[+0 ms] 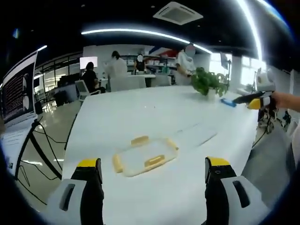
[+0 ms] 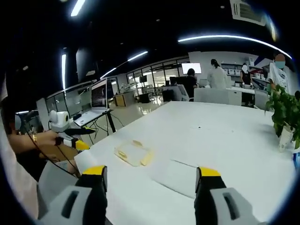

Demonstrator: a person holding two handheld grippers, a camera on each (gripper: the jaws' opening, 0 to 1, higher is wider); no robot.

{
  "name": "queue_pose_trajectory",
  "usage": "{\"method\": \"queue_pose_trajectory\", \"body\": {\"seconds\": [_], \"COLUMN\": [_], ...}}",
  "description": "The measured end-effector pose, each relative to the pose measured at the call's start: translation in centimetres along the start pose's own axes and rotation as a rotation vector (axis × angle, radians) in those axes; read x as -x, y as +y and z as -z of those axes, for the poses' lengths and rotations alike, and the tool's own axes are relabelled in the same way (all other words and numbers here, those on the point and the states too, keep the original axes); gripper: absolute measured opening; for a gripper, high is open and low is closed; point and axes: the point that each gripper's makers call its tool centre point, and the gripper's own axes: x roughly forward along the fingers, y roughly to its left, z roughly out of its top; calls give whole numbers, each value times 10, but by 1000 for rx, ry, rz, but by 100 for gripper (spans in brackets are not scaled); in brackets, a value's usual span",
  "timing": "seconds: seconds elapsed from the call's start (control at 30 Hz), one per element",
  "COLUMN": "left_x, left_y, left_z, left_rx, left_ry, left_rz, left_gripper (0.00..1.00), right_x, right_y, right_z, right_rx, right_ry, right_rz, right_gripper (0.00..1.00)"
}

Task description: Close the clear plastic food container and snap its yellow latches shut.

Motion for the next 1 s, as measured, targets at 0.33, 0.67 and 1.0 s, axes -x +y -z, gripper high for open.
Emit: {"method": "queue_pose_trajectory", "body": {"seconds": [0.33,0.67,1.0], "left_x": [-9,-16,-23], "left_y": [3,8,22], "left_z": [-7,2,6], "left_rx": [0,-20,-51], "left_ry": [-14,23,61], "left_rz": [11,30,43], "left_gripper": [89,89,88], "right_x": [-14,-28,-50], "right_y": [6,10,13], "right_z": [-1,0,-7], "right_rx": [31,53,78], "right_ry": [17,43,52], "right_rz": [-24,-59,-103], "right_gripper": [76,76,76]}}
